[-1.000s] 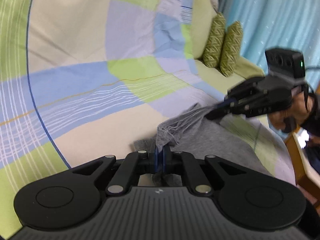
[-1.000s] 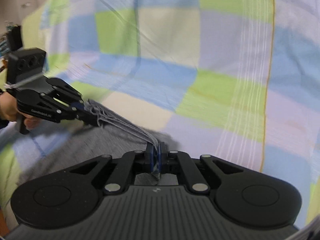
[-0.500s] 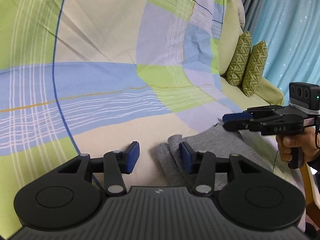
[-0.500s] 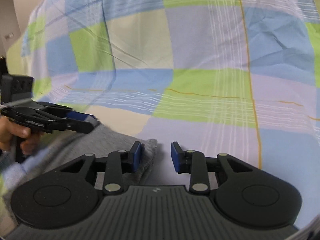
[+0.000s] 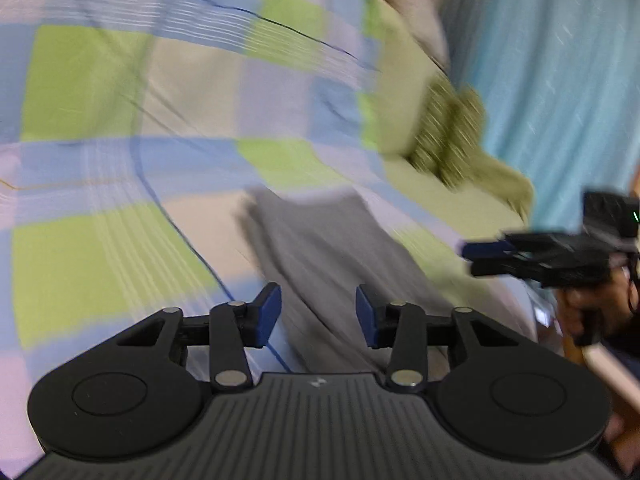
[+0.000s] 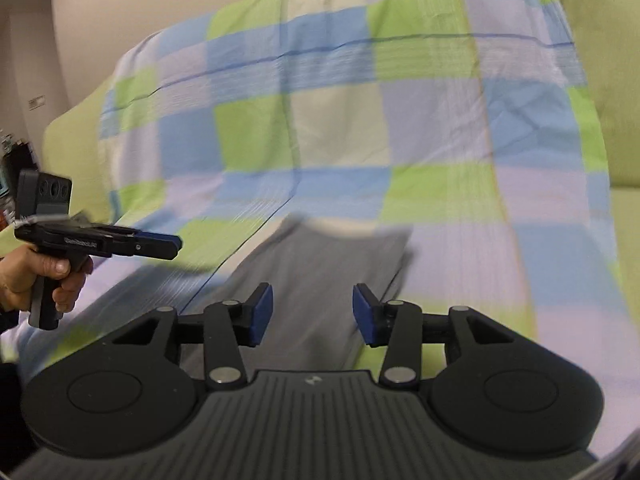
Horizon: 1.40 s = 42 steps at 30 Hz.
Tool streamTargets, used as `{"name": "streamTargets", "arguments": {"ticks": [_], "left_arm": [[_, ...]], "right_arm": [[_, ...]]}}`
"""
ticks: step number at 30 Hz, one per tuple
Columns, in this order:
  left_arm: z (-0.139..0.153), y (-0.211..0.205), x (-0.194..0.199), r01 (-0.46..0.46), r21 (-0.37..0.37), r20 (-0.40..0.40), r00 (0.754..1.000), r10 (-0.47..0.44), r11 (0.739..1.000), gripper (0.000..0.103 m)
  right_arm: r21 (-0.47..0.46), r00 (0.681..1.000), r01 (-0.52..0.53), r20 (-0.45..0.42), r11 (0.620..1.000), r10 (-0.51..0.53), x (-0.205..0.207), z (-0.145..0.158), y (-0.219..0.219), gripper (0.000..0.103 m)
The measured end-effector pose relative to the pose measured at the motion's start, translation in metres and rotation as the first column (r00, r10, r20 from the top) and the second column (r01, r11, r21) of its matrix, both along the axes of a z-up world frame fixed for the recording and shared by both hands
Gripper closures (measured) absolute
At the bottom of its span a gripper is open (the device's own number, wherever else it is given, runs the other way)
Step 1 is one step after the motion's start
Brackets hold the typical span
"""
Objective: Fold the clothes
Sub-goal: 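Lay the held end over the pants and open both grippers, then grasp the end of the folded grey pants with both grippers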
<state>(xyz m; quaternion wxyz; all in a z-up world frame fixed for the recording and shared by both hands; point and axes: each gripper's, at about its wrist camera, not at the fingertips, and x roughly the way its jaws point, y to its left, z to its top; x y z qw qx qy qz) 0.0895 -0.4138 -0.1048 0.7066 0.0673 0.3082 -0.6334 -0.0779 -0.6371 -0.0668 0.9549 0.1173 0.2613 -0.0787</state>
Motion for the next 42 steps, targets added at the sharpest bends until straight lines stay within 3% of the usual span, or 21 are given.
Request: {"name": "streamTargets", "arguments": {"ticks": [5,6,7,8,12,18,23,25,26,29,30,31,33,34,36,37,38,39,40,41,42], "left_arm": [[-0.009,-0.008,-0.038,0.071,0.063,0.046,0.996,-0.074,0.996,0.062],[-0.011,-0.013,-0.04,0.077,0.072,0.045,0.996,-0.08,0.994,0.068],[-0.013,-0.019,-0.039,0.079,0.09,0.034,0.996,-0.082,0.993,0.092],[-0.015,-0.021,-0.036,0.07,0.103,0.015,0.997,-0.072,0.992,0.099],[-0.024,-0.003,-0.01,-0.009,0.062,-0.181,0.983,0.02,0.998,0.101],[-0.04,0.033,0.014,-0.119,0.053,-0.272,0.954,0.129,0.992,0.103],[-0.026,0.038,0.011,-0.126,0.028,-0.185,0.974,0.129,0.992,0.103],[-0.009,0.039,-0.008,-0.095,0.019,0.0,0.995,0.095,0.995,0.103],[0.0,0.035,-0.03,-0.031,0.04,0.174,0.984,0.023,0.999,0.103],[0.001,0.022,-0.071,0.076,0.115,0.434,0.893,-0.119,0.99,0.09],[-0.002,0.016,-0.087,0.109,0.156,0.526,0.832,-0.175,0.982,0.09],[-0.01,0.006,-0.106,0.138,0.218,0.636,0.731,-0.247,0.966,0.089],[-0.03,-0.01,-0.134,0.165,0.329,0.758,0.541,-0.364,0.93,0.079],[-0.037,-0.013,-0.141,0.169,0.357,0.781,0.485,-0.393,0.919,0.071],[-0.055,-0.02,-0.155,0.16,0.421,0.825,0.341,-0.45,0.893,0.063],[-0.061,-0.022,-0.158,0.142,0.432,0.839,0.299,-0.455,0.89,0.064],[-0.07,-0.025,-0.162,0.107,0.448,0.856,0.235,-0.461,0.888,0.064],[-0.076,-0.028,-0.163,0.082,0.456,0.863,0.201,-0.462,0.886,0.066],[-0.081,-0.031,-0.164,0.053,0.462,0.87,0.168,-0.464,0.885,0.071],[-0.084,-0.035,-0.165,0.021,0.471,0.871,0.148,-0.469,0.882,0.076],[-0.085,-0.039,-0.164,0.004,0.479,0.866,0.159,-0.474,0.878,0.093]], "right_arm": [[-0.04,0.998,0.004,-0.065,0.999,-0.007,-0.016,-0.025,0.049,0.063],[-0.046,0.998,0.009,-0.062,0.999,-0.012,-0.017,-0.026,0.052,0.063],[-0.046,0.998,0.011,-0.058,0.999,-0.014,-0.017,-0.027,0.053,0.063],[-0.048,0.998,0.012,-0.057,0.999,-0.014,-0.016,-0.027,0.053,0.063],[0.012,0.996,0.006,-0.093,1.0,-0.004,-0.005,-0.038,0.045,0.062],[-0.011,0.993,0.019,-0.113,1.0,-0.02,-0.009,-0.042,0.041,0.062],[-0.088,0.992,0.007,-0.122,0.996,-0.017,-0.015,-0.035,0.049,0.062],[-0.159,0.991,-0.02,-0.134,0.987,-0.001,-0.017,-0.029,0.059,0.062],[-0.223,0.987,-0.053,-0.16,0.973,0.018,-0.018,-0.025,0.069,0.062],[-0.353,0.976,-0.13,-0.211,0.927,0.056,-0.018,-0.024,0.09,0.062],[-0.389,0.971,-0.157,-0.23,0.908,0.069,-0.016,-0.024,0.097,0.062],[-0.424,0.965,-0.185,-0.25,0.887,0.081,-0.014,-0.025,0.104,0.062],[-0.506,0.95,-0.246,-0.294,0.827,0.103,-0.009,-0.028,0.119,0.062],[-0.534,0.944,-0.269,-0.309,0.802,0.111,-0.008,-0.03,0.124,0.062],[-0.584,0.932,-0.314,-0.34,0.749,0.125,-0.005,-0.033,0.133,0.062],[-0.613,0.919,-0.35,-0.371,0.709,0.132,-0.002,-0.036,0.138,0.062],[-0.642,0.901,-0.392,-0.413,0.659,0.134,0.002,-0.041,0.143,0.062],[-0.662,0.878,-0.436,-0.461,0.61,0.127,0.007,-0.047,0.146,0.063],[-0.67,0.87,-0.452,-0.478,0.588,0.124,0.01,-0.049,0.147,0.063],[-0.691,0.858,-0.477,-0.499,0.543,0.119,0.014,-0.052,0.151,0.064],[-0.7,0.852,-0.492,-0.509,0.518,0.12,0.018,-0.054,0.153,0.065]]}}
